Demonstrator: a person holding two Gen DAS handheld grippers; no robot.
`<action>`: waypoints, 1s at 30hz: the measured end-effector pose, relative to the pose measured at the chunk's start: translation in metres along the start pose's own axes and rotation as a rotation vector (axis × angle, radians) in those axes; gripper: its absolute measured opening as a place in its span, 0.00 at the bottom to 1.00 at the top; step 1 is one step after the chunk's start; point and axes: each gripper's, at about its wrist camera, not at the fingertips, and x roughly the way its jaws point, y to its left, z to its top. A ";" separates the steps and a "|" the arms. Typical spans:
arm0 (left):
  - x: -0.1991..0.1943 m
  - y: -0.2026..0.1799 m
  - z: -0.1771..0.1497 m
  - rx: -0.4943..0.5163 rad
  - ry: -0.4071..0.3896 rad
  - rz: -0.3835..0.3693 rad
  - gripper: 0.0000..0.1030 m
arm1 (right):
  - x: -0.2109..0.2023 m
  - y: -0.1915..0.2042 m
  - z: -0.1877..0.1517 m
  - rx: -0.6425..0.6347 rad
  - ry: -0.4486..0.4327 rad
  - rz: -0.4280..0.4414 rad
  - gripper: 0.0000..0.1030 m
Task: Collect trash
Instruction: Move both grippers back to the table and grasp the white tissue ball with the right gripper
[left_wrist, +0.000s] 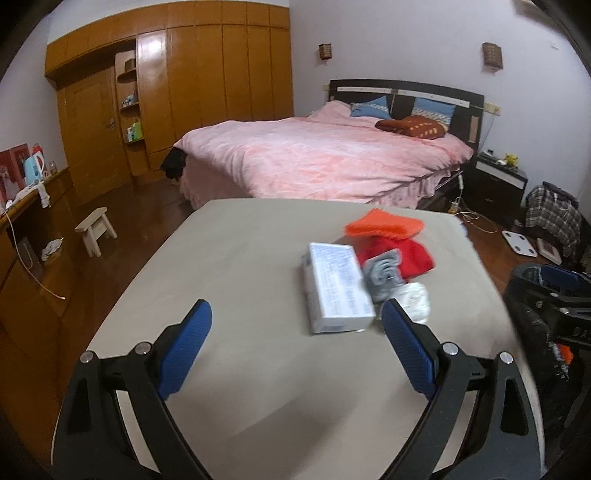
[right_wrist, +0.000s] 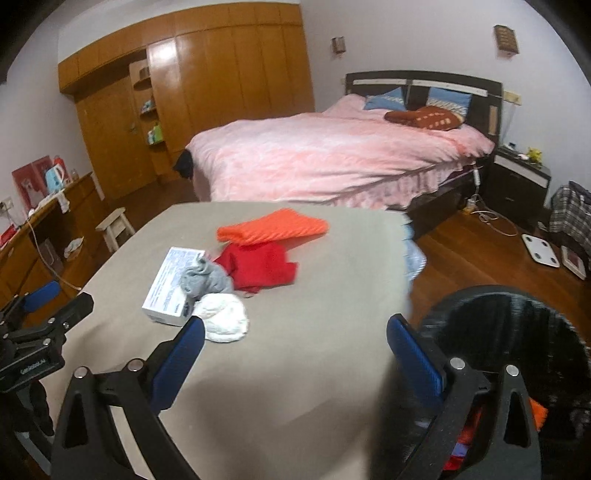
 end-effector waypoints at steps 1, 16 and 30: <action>0.004 0.005 -0.001 -0.003 0.006 0.006 0.88 | 0.007 0.005 -0.001 -0.006 0.006 0.006 0.94; 0.038 0.044 -0.014 -0.034 0.038 0.052 0.88 | 0.081 0.043 -0.015 -0.043 0.106 0.037 0.94; 0.048 0.045 -0.016 -0.057 0.051 0.039 0.88 | 0.101 0.060 -0.018 -0.071 0.207 0.116 0.56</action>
